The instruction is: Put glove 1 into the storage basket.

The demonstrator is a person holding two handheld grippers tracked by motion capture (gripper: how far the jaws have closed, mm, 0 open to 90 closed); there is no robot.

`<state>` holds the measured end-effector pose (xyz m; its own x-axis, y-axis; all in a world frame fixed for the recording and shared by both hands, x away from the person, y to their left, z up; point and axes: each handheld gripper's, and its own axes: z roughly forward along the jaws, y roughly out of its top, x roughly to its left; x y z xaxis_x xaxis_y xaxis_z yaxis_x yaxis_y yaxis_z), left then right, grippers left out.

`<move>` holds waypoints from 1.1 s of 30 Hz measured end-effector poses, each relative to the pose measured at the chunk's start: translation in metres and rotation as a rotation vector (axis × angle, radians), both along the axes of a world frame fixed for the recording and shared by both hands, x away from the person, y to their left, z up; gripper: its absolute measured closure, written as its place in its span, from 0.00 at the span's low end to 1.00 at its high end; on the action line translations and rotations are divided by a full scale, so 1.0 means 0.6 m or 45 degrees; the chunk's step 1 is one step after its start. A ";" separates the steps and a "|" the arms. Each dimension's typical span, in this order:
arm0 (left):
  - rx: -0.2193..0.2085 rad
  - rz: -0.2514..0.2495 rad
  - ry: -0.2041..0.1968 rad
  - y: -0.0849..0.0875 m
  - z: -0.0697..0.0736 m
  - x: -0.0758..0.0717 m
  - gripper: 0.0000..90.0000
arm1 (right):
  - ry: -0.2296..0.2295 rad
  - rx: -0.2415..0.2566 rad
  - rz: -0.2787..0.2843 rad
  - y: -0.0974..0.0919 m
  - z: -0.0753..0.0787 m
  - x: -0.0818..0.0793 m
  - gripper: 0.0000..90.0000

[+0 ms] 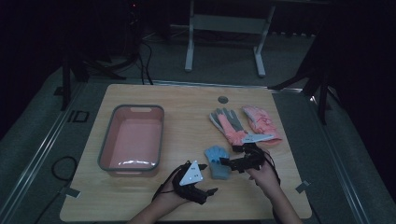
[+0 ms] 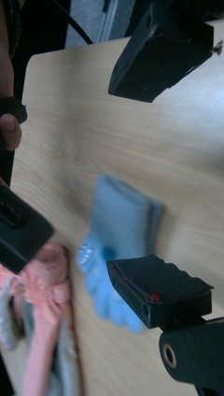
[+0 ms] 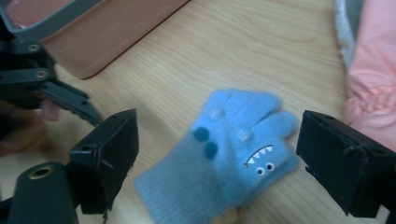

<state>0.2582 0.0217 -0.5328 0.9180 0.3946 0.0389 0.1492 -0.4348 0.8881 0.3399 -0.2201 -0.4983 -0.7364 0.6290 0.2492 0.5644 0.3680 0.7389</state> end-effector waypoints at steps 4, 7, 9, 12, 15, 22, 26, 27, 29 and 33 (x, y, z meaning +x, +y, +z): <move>0.140 -0.086 -0.101 -0.030 -0.003 0.010 0.21 | 0.036 0.002 0.004 0.008 -0.007 0.011 0.16; 0.204 -0.118 -0.099 -0.050 -0.009 0.024 0.24 | 0.056 -0.036 0.014 0.017 -0.017 0.021 0.26; 0.242 -0.130 -0.095 -0.058 -0.011 0.034 0.27 | 0.054 -0.077 -0.018 0.025 -0.027 0.031 0.33; 0.270 -0.129 -0.106 -0.062 -0.017 0.046 0.34 | 0.061 -0.131 -0.068 0.032 -0.040 0.045 0.36; 0.312 -0.145 -0.106 -0.062 -0.021 0.054 0.35 | 0.066 -0.165 -0.089 0.037 -0.051 0.052 0.37; 0.447 -0.154 -0.167 -0.071 -0.038 0.049 0.46 | 0.038 -0.249 -0.095 0.051 -0.081 0.046 0.35; 0.421 -0.118 -0.150 -0.072 -0.041 0.050 0.49 | 0.023 -0.257 -0.088 0.053 -0.081 0.045 0.37; 0.437 -0.107 -0.165 -0.072 -0.041 0.052 0.54 | 0.023 -0.258 -0.079 0.053 -0.080 0.044 0.44; 0.431 -0.102 -0.157 -0.071 -0.041 0.054 0.58 | 0.023 -0.255 -0.071 0.053 -0.080 0.043 0.50; 0.450 -0.094 -0.151 -0.072 -0.039 0.059 0.66 | 0.040 -0.239 -0.051 0.054 -0.079 0.042 0.60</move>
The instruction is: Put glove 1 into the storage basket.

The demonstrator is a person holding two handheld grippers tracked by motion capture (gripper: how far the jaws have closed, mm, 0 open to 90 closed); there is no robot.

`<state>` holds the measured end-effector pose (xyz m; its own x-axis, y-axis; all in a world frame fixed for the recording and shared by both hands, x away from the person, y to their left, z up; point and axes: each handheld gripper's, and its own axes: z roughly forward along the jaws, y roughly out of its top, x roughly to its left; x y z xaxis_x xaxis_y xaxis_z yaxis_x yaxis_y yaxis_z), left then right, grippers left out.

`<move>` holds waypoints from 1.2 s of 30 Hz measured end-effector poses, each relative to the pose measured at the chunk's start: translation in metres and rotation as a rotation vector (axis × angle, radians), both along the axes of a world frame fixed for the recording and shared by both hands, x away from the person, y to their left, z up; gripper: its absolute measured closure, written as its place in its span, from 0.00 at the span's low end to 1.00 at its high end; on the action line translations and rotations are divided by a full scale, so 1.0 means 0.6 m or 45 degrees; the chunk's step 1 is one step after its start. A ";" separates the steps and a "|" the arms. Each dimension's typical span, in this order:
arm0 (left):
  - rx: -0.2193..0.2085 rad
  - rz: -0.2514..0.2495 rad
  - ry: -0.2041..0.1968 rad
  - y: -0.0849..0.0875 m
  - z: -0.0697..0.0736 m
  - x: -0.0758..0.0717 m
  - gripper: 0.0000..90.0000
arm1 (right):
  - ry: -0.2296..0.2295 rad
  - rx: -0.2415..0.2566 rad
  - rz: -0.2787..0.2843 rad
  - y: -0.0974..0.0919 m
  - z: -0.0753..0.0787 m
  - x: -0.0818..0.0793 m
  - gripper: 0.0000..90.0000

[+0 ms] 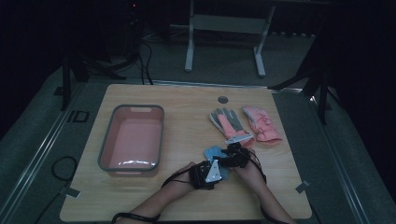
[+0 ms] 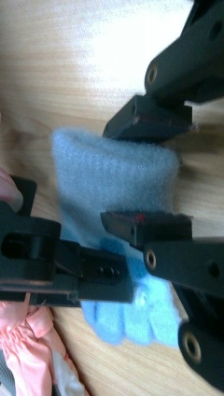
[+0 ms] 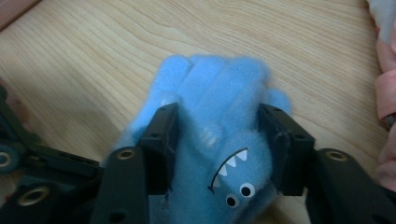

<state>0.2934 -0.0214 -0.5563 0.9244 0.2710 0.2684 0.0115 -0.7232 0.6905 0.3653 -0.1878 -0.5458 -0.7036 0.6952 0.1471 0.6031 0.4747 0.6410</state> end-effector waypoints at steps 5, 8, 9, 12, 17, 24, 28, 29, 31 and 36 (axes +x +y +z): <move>-0.012 0.027 0.086 0.001 0.008 0.012 0.80 | 0.081 0.057 0.030 0.004 -0.001 0.005 0.80; -0.002 0.021 0.097 0.001 0.012 0.013 0.84 | 0.110 0.082 0.012 0.005 -0.001 0.007 0.86; 0.004 0.027 0.107 0.001 0.015 0.014 0.84 | 0.122 0.096 -0.004 0.003 0.000 0.008 0.86; 0.017 0.034 0.106 0.003 0.020 0.015 0.85 | 0.105 0.109 -0.022 0.001 0.004 0.008 0.87; 0.028 0.033 0.092 0.008 0.030 0.015 0.86 | 0.089 0.139 -0.025 0.002 0.014 0.008 0.87; -0.026 0.067 0.097 0.027 0.078 0.021 0.86 | 0.056 0.177 -0.032 0.010 0.050 0.012 0.87; -0.019 0.073 0.067 0.040 0.108 0.022 0.86 | 0.031 0.208 -0.032 0.021 0.082 0.014 0.88; -0.019 0.073 0.067 0.040 0.108 0.022 0.86 | 0.023 0.215 -0.033 0.024 0.086 0.015 0.88; 0.006 0.082 0.050 0.056 0.138 0.025 0.86 | -0.001 0.212 -0.012 0.038 0.105 0.017 0.88; 0.012 0.085 0.053 0.079 0.161 0.027 0.86 | -0.021 0.228 0.028 0.065 0.134 0.021 0.88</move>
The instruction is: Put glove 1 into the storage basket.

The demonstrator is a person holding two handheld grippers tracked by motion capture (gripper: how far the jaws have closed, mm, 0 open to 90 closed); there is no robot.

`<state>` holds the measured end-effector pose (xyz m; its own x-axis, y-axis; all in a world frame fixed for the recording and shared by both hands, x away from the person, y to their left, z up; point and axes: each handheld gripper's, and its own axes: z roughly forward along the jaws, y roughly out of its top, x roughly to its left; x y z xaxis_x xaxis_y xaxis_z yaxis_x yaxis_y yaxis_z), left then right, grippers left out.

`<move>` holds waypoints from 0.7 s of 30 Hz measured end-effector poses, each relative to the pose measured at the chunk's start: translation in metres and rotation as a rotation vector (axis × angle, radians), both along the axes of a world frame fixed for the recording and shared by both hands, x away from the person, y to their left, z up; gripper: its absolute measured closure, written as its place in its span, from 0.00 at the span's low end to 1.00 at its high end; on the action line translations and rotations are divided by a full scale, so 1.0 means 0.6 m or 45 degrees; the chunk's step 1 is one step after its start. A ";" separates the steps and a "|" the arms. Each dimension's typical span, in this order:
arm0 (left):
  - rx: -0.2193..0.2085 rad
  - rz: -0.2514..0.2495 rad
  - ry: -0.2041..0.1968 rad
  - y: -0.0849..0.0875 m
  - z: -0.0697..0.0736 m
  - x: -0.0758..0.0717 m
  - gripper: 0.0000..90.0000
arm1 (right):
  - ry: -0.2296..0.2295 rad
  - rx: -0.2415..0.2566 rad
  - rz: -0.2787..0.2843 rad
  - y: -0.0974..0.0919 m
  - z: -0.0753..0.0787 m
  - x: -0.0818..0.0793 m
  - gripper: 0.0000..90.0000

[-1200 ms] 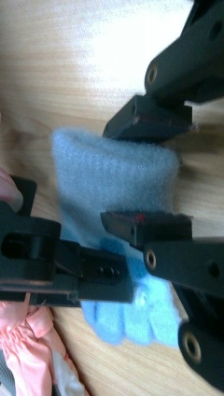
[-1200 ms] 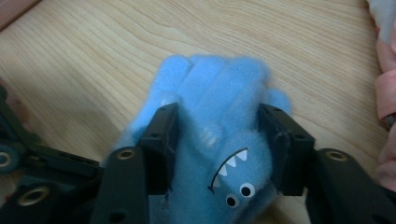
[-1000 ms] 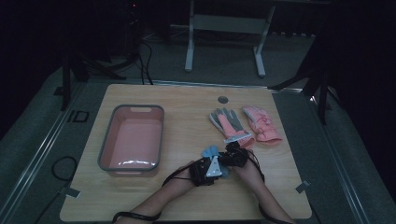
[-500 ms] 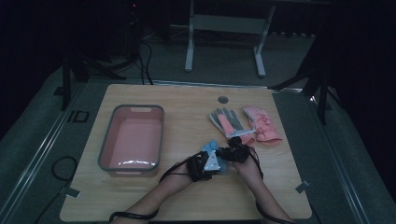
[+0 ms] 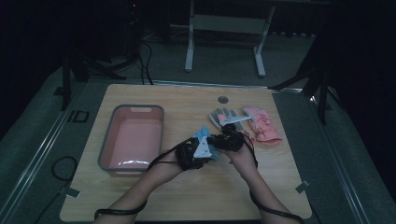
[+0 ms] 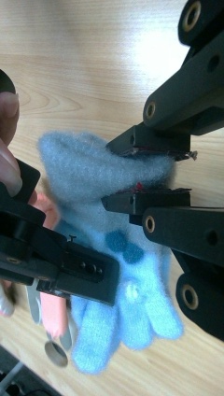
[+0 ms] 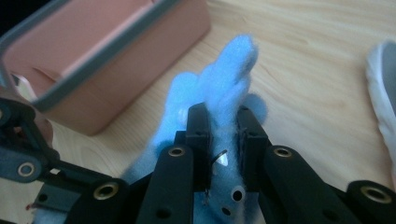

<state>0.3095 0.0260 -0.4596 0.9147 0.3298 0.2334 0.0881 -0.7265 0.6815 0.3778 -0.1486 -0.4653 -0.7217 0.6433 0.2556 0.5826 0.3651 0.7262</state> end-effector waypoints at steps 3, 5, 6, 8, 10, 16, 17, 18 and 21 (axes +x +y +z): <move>0.001 0.013 0.005 0.019 0.018 0.002 0.86 | -0.009 0.013 0.019 0.021 0.015 0.003 0.88; 0.024 0.036 -0.006 0.035 0.031 0.001 0.86 | -0.023 0.010 0.033 0.037 0.024 0.004 0.88; 0.037 0.044 -0.016 0.040 0.034 0.001 0.86 | -0.029 0.005 0.040 0.046 0.029 0.005 0.88; 0.044 0.057 -0.017 0.053 0.040 0.001 0.86 | -0.040 0.000 0.057 0.064 0.036 0.007 0.88; 0.046 0.067 -0.021 0.060 0.042 0.001 0.86 | -0.046 -0.004 0.066 0.072 0.039 0.009 0.88; 0.058 0.109 -0.046 0.109 0.055 -0.004 0.86 | -0.043 0.011 0.119 0.122 0.052 0.019 0.88; 0.058 0.117 -0.044 0.118 0.057 -0.005 0.86 | -0.043 0.012 0.123 0.131 0.054 0.020 0.88; 0.062 0.124 -0.046 0.127 0.060 -0.006 0.86 | -0.036 0.026 0.141 0.148 0.056 0.023 0.88; 0.063 0.154 -0.047 0.156 0.065 -0.010 0.86 | -0.034 0.035 0.156 0.166 0.058 0.026 0.88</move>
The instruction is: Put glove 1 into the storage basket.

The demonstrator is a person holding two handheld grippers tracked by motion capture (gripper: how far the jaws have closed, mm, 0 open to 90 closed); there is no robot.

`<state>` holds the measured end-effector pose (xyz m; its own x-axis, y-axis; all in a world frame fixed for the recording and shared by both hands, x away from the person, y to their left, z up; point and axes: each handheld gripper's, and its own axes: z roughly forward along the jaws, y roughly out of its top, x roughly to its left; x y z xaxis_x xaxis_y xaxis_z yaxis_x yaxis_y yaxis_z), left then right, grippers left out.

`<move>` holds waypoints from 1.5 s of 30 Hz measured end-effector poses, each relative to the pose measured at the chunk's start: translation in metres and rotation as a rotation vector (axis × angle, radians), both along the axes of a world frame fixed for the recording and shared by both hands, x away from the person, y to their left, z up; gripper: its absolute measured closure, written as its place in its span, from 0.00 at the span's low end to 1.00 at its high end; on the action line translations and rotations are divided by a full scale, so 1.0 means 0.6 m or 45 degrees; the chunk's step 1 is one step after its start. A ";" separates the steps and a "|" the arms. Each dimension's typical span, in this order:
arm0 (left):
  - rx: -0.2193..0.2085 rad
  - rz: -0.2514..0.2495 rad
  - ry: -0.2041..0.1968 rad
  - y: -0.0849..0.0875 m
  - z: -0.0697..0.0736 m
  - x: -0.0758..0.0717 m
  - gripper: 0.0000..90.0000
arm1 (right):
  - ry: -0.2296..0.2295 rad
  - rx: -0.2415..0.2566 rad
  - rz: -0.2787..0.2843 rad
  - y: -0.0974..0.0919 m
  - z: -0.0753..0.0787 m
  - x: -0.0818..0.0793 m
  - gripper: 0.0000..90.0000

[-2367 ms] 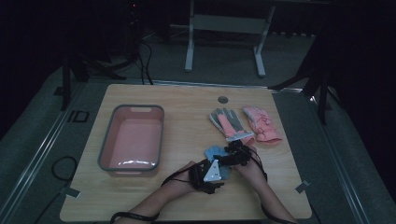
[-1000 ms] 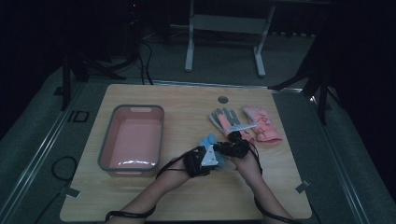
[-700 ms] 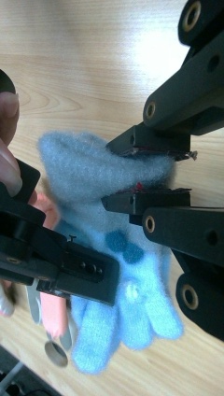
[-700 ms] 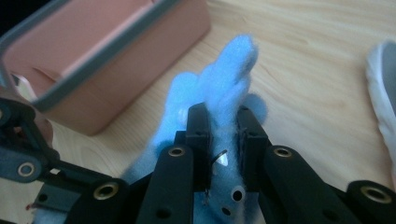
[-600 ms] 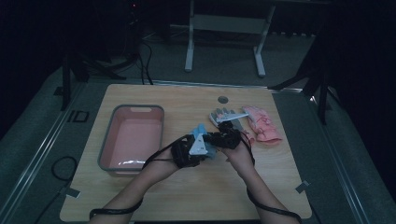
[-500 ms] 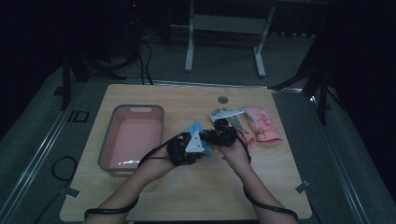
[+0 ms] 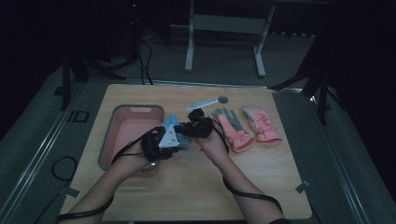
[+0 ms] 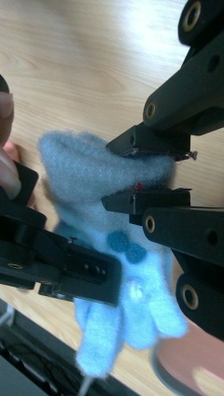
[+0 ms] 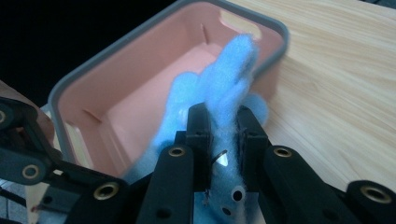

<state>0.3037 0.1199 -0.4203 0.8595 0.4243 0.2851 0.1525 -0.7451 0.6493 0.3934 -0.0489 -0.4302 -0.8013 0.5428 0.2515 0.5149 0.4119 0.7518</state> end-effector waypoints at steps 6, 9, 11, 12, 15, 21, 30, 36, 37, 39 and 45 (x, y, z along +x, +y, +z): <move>0.033 0.068 0.005 0.060 -0.001 -0.008 0.86 | 0.002 -0.001 0.063 0.069 0.001 0.005 0.88; 0.048 0.081 0.013 0.074 -0.007 -0.009 0.86 | 0.002 -0.004 0.079 0.091 -0.002 0.006 0.88; 0.059 0.099 0.016 0.097 -0.016 -0.009 0.86 | 0.019 0.001 0.096 0.118 -0.009 0.009 0.88; 0.060 0.109 0.017 0.105 -0.019 -0.009 0.86 | 0.023 -0.001 0.104 0.127 -0.011 0.010 0.88; 0.056 0.119 0.032 0.121 -0.025 -0.009 0.86 | 0.043 -0.005 0.122 0.153 -0.019 0.012 0.88; 0.060 0.151 0.072 0.153 -0.047 -0.007 0.86 | 0.060 -0.019 0.139 0.187 -0.035 0.015 0.88; 0.135 0.140 0.202 0.156 -0.078 0.042 0.86 | 0.098 -0.124 0.119 0.216 -0.079 0.040 0.87; 0.151 0.145 0.275 0.153 -0.095 0.069 0.86 | 0.131 -0.143 0.070 0.217 -0.088 0.052 0.68; 0.161 0.156 0.274 0.154 -0.097 0.073 0.86 | 0.116 -0.152 0.056 0.218 -0.087 0.051 0.64; 0.166 0.164 0.289 0.155 -0.099 0.077 0.85 | 0.119 -0.157 0.036 0.217 -0.087 0.051 0.59; 0.194 0.194 0.362 0.153 -0.109 0.085 0.79 | 0.116 -0.132 0.019 0.208 -0.086 0.051 0.47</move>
<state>0.3547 0.2118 -0.4855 0.8438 0.5245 0.1138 0.4276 -0.7851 0.4481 0.4237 0.0759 -0.4820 -0.7858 0.5580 0.2669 0.5725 0.4927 0.6553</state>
